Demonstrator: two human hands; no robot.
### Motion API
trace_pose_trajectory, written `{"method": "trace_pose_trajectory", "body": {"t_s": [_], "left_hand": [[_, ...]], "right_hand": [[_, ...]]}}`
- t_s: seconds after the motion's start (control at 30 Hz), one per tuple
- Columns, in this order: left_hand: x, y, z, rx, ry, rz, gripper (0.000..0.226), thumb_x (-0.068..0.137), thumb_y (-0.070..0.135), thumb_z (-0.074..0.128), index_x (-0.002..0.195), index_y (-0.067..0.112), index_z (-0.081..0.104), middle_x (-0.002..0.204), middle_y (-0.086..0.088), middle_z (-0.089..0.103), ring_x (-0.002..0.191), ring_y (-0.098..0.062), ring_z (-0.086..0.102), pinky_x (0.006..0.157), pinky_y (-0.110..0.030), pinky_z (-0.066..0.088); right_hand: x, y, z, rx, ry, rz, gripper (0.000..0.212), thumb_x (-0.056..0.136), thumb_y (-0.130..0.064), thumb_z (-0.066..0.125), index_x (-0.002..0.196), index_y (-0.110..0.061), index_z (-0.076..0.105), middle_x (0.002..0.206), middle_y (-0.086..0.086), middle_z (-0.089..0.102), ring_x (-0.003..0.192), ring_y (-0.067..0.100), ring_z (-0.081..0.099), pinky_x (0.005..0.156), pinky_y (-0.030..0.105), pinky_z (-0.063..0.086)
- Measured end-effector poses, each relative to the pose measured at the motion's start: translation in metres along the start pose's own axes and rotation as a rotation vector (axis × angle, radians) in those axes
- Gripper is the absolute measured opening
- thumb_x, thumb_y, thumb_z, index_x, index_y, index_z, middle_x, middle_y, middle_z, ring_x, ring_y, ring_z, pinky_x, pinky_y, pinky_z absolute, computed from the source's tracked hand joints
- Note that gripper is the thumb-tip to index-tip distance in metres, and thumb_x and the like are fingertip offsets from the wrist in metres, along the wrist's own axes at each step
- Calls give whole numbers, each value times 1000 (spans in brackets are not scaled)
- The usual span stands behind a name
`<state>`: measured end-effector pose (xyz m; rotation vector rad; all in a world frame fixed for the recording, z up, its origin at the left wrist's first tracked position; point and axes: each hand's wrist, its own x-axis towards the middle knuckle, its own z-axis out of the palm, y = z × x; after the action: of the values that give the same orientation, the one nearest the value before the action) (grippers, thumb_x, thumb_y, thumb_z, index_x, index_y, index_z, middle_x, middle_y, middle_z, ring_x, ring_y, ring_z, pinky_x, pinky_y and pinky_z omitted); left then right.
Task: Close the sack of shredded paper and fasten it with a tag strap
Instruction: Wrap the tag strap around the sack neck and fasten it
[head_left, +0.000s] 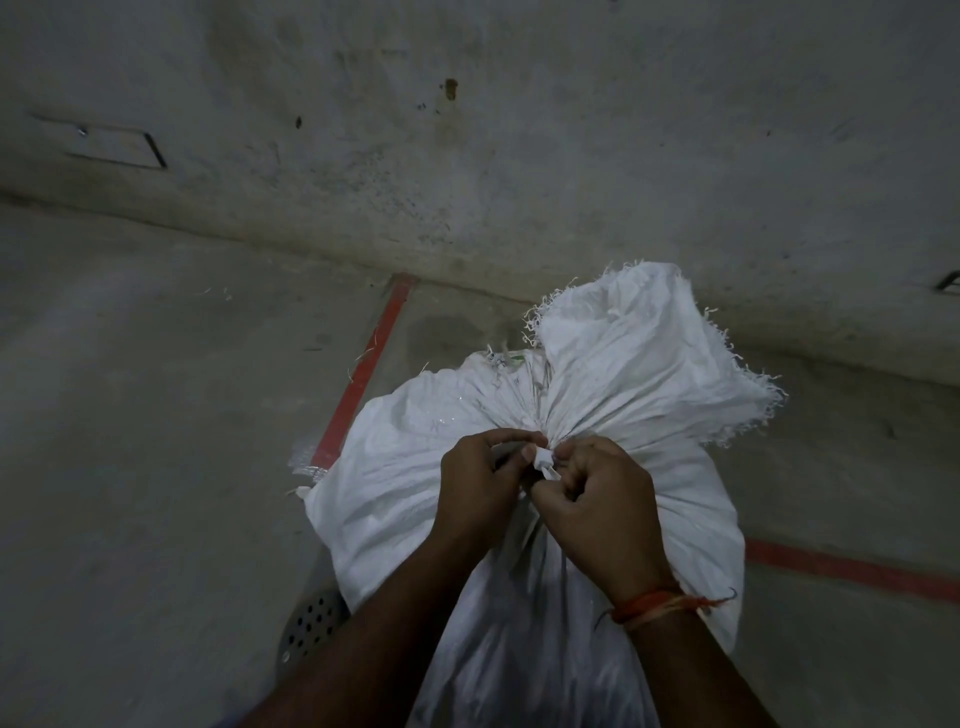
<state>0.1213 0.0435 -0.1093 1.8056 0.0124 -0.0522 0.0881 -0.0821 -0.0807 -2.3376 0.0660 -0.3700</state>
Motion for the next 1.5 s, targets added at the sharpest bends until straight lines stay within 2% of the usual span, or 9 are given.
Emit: {"method": "trace_pose_trajectory", "body": {"t_s": [0.37, 0.67, 0.87, 1.0, 1.07, 1.17, 1.27, 1.4, 1.5], "left_hand": [[-2, 1, 0, -59, -16, -25, 17, 94, 10, 65, 99, 15, 81, 87, 3, 80, 80, -5, 74, 71, -15, 52], [-1, 0, 0, -49, -14, -14, 17, 93, 10, 66, 101, 15, 80, 95, 5, 80, 89, -7, 75, 83, -25, 59], [-2, 1, 0, -55, -14, -11, 17, 94, 10, 66, 102, 14, 80, 95, 4, 80, 88, -6, 75, 81, -22, 58], [-2, 1, -2, -39, -20, -5, 19, 94, 10, 64, 101, 17, 80, 96, 7, 80, 88, -5, 75, 84, -28, 60], [-2, 2, -2, -34, -22, -6, 20, 94, 10, 64, 101, 18, 81, 98, 7, 80, 92, -5, 74, 90, -32, 60], [-2, 3, -2, -38, -18, -8, 19, 94, 10, 64, 100, 17, 81, 97, 7, 80, 93, -4, 74, 91, -35, 60], [-2, 3, -3, -58, -17, -24, 19, 94, 9, 63, 97, 17, 80, 94, 6, 80, 89, -7, 75, 88, -41, 60], [-1, 3, -3, -45, 9, -30, 22, 93, 9, 63, 92, 21, 81, 96, 11, 79, 92, -4, 73, 89, -39, 59], [-2, 5, -2, -73, 4, -45, 23, 93, 8, 62, 92, 20, 81, 96, 10, 79, 91, -4, 74, 88, -37, 60]], "right_hand": [[0, -1, -3, -3, -9, 23, 30, 62, -20, 68, 48, -9, 44, 73, 3, 64, 79, 15, 67, 69, 30, 52], [0, 0, -2, -37, -22, 13, 33, 65, -11, 72, 48, -10, 43, 68, 6, 62, 75, 20, 66, 66, 34, 53], [1, 2, -1, -55, -22, 13, 30, 65, -12, 72, 48, -9, 48, 69, 5, 64, 75, 19, 66, 65, 32, 53], [1, 10, 4, -73, -36, -29, 28, 79, -17, 75, 55, -10, 61, 79, 1, 67, 78, 9, 64, 69, 4, 40], [1, 12, 5, -62, -23, -31, 30, 83, -19, 75, 57, -10, 63, 81, 0, 67, 78, 7, 63, 73, 2, 38], [0, 11, 6, -20, -4, -20, 22, 79, -19, 79, 64, -13, 64, 82, -1, 66, 81, 11, 64, 73, 7, 43], [1, 10, 3, 70, -32, 47, 27, 71, -28, 86, 76, -18, 62, 84, -3, 67, 80, 12, 68, 69, 26, 57], [6, 13, -14, -3, -29, 6, 37, 67, -33, 87, 65, -21, 52, 69, -7, 61, 66, 3, 60, 62, 11, 45], [4, 11, -23, -5, -70, 8, 38, 72, -31, 85, 66, -18, 50, 52, -7, 54, 54, 7, 56, 52, 8, 37]]}}
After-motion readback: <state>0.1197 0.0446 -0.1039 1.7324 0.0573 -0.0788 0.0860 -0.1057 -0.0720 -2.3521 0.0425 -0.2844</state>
